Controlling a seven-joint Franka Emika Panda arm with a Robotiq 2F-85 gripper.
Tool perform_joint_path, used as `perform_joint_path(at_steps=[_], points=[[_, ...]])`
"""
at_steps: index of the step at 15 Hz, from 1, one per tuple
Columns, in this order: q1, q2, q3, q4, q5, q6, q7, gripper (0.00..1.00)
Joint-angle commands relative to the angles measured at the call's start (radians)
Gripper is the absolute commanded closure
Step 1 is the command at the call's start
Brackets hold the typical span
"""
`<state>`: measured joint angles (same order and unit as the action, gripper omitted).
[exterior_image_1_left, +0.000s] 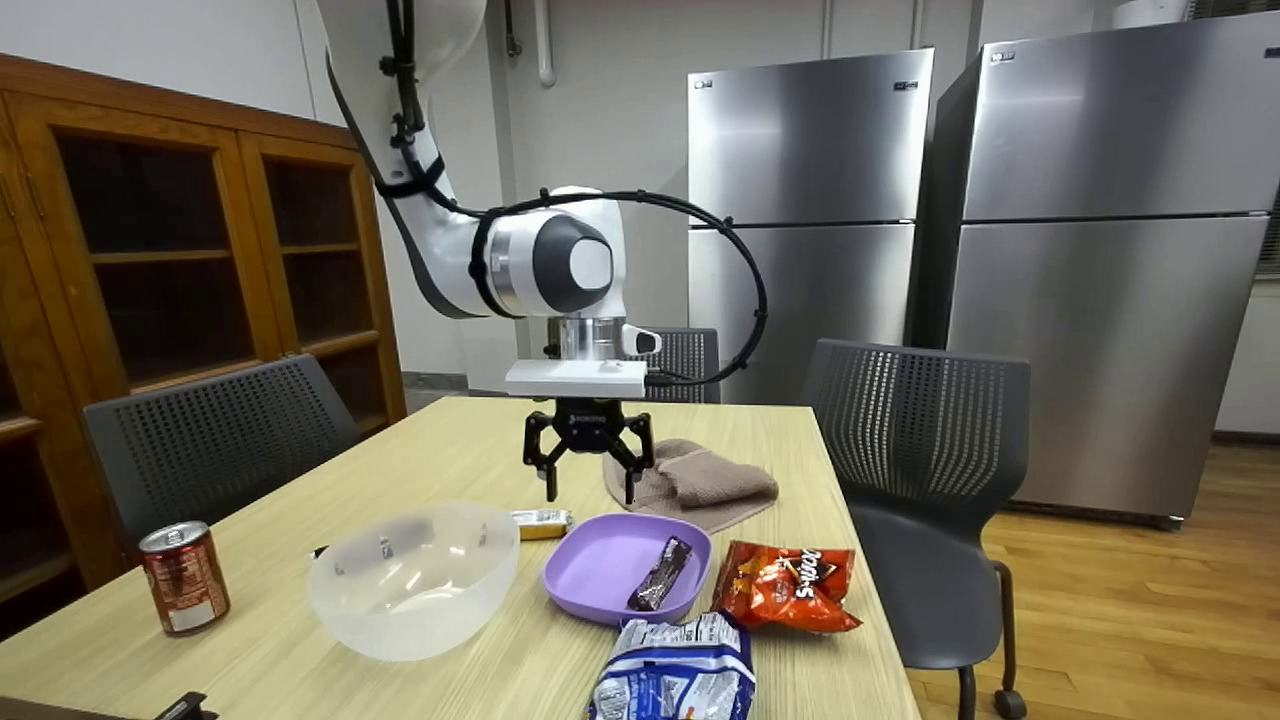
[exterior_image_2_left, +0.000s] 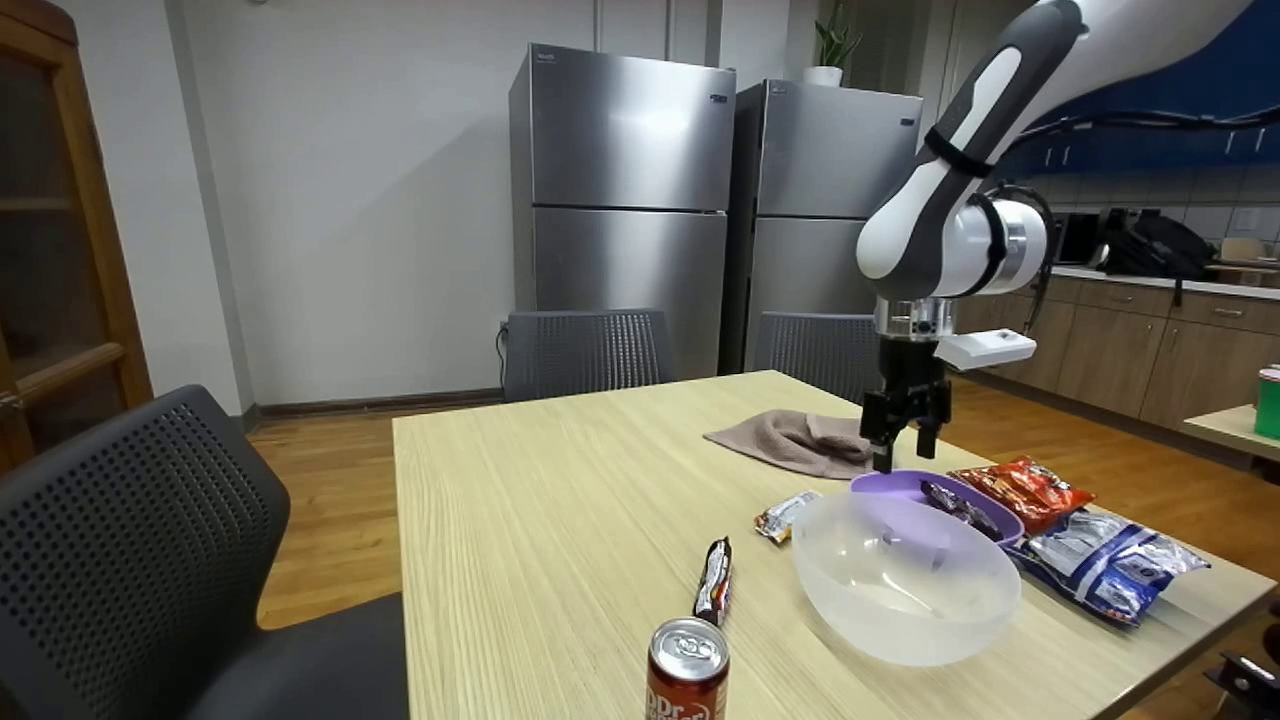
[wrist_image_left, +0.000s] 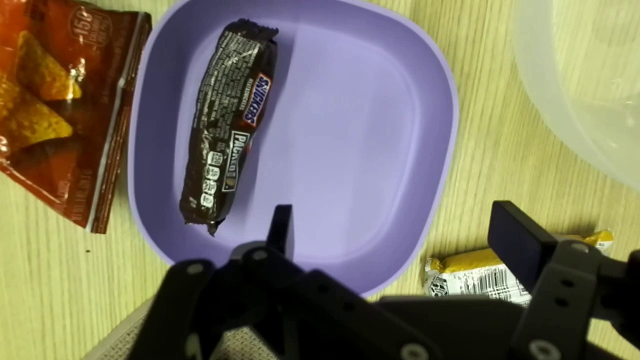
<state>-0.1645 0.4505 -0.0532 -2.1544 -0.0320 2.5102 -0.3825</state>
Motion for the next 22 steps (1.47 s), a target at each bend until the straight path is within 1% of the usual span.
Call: perform_joint_path(at_steps=[1,6,10,12,17,22], points=[[0.003,0.009,0.017,0.003,0.033,0.012,0.079,0.00],[0.074,0.012,0.000,0.000,0.042,0.040,0.302,0.00],[0.149,0.042,-0.015,0.030,0.034,0.059,0.498,0.00],[0.171,0.072,-0.012,0.062,0.047,0.049,0.563,0.00],[0.199,0.162,-0.013,0.159,0.114,0.006,0.708,0.00],[0.193,0.234,-0.014,0.227,0.175,-0.021,0.773,0.00]])
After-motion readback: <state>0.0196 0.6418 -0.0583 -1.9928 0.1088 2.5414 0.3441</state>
